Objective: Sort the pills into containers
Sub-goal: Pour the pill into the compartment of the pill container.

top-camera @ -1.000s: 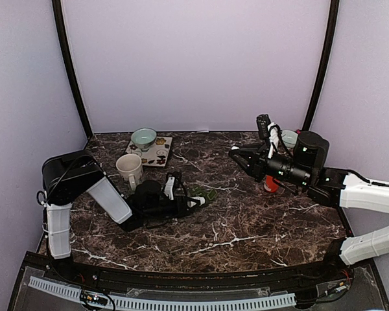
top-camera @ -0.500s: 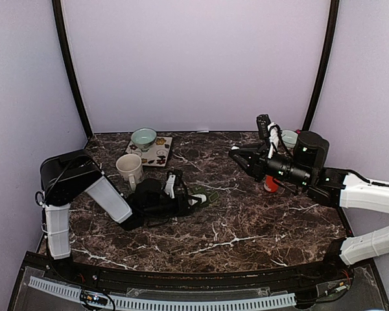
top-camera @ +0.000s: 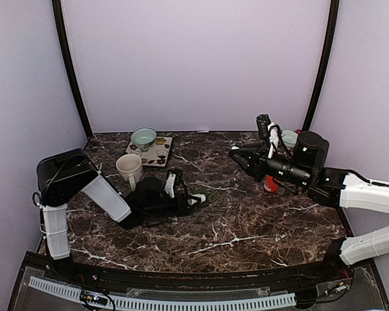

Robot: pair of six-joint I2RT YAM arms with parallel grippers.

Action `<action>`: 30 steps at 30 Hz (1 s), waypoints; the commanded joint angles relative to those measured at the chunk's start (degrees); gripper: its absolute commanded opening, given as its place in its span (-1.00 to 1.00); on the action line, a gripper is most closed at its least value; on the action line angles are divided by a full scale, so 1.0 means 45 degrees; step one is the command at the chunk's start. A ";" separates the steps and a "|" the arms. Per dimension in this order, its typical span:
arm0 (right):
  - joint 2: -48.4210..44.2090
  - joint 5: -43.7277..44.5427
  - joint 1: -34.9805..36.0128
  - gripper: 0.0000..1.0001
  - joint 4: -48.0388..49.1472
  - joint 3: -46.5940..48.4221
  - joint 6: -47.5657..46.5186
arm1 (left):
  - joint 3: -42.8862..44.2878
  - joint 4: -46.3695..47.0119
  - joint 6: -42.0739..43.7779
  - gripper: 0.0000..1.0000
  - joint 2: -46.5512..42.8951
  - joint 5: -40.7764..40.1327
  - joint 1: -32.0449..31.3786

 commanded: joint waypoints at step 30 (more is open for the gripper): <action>0.0116 -0.0086 -0.0098 -0.80 0.0590 0.0115 0.0184 | 0.0530 -0.1216 0.0728 -1.00 -0.0914 -0.0369 -0.0188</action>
